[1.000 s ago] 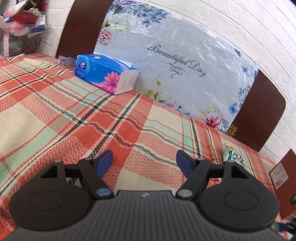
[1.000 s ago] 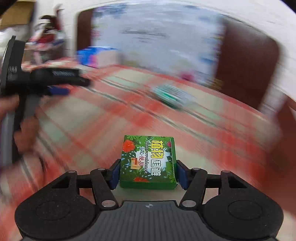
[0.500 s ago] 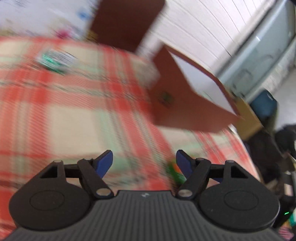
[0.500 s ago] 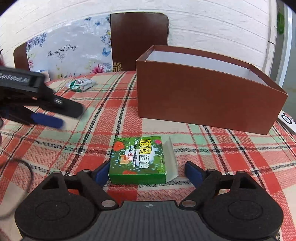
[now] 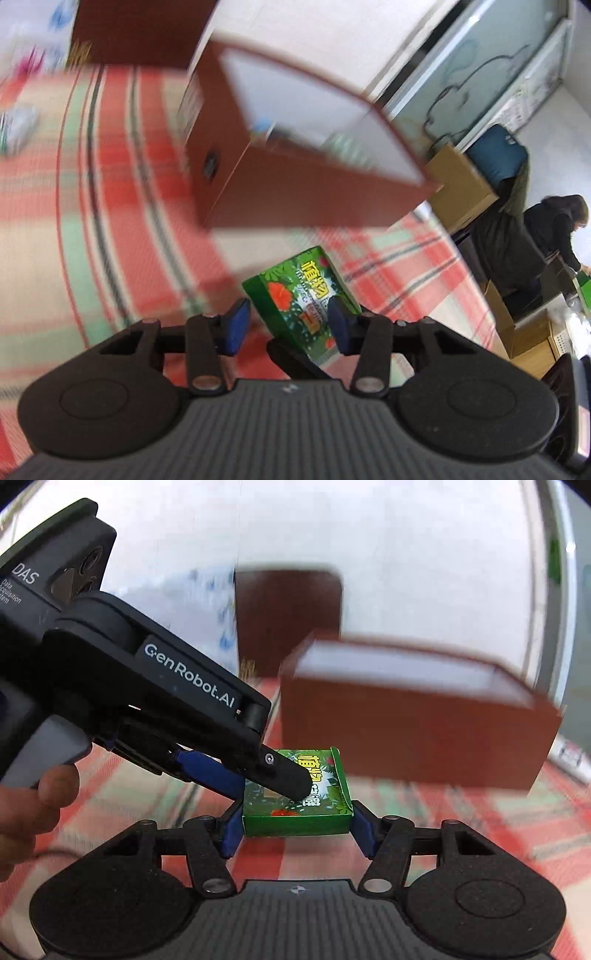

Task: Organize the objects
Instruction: 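Carry the green candy box into the brown box and open the right gripper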

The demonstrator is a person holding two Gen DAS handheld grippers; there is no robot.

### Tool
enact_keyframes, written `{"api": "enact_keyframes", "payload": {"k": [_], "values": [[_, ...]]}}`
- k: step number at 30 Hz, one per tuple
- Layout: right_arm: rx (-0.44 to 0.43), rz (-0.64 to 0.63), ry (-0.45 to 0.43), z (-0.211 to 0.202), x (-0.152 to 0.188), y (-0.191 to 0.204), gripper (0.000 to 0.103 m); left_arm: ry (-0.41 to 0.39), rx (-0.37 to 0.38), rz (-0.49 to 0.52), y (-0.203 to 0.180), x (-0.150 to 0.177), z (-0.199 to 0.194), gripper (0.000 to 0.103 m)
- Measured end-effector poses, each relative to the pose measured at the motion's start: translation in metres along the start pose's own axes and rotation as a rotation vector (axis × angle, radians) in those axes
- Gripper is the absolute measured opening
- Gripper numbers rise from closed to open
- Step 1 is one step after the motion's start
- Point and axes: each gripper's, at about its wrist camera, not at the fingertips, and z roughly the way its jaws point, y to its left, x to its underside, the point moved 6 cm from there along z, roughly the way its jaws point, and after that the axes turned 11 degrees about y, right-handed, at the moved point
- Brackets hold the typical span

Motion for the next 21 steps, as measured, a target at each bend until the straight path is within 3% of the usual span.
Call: {"api": "enact_keyframes", "payload": {"k": [3,6,12,14,17,18,21], "values": [[0.047,-0.009,-0.113,-0.010,-0.029,-0.009,0.060,-0.074,-0.009,0.083,-0.026,-0.029,-0.017,0.048],[0.070,0.017,-0.169,-0.006,-0.058,-0.027,0.060,-0.122,-0.027,0.135,-0.042,-0.063,-0.017,0.048],[0.122,0.092,-0.157,0.036,-0.091,-0.072,0.060,-0.128,-0.080,0.182,-0.055,-0.119,0.020,0.050],[0.145,0.106,-0.142,0.053,-0.095,-0.084,0.062,-0.131,-0.128,0.194,-0.056,-0.131,0.035,0.056],[0.207,0.106,-0.110,0.076,-0.095,-0.094,0.066,-0.130,-0.256,0.194,-0.051,-0.143,0.057,0.058],[0.190,0.128,-0.117,0.074,-0.093,-0.097,0.066,-0.124,-0.287,0.187,-0.046,-0.142,0.061,0.058],[0.183,0.127,-0.135,0.065,-0.086,-0.098,0.064,-0.128,-0.277,0.168,-0.039,-0.136,0.057,0.064]]}}
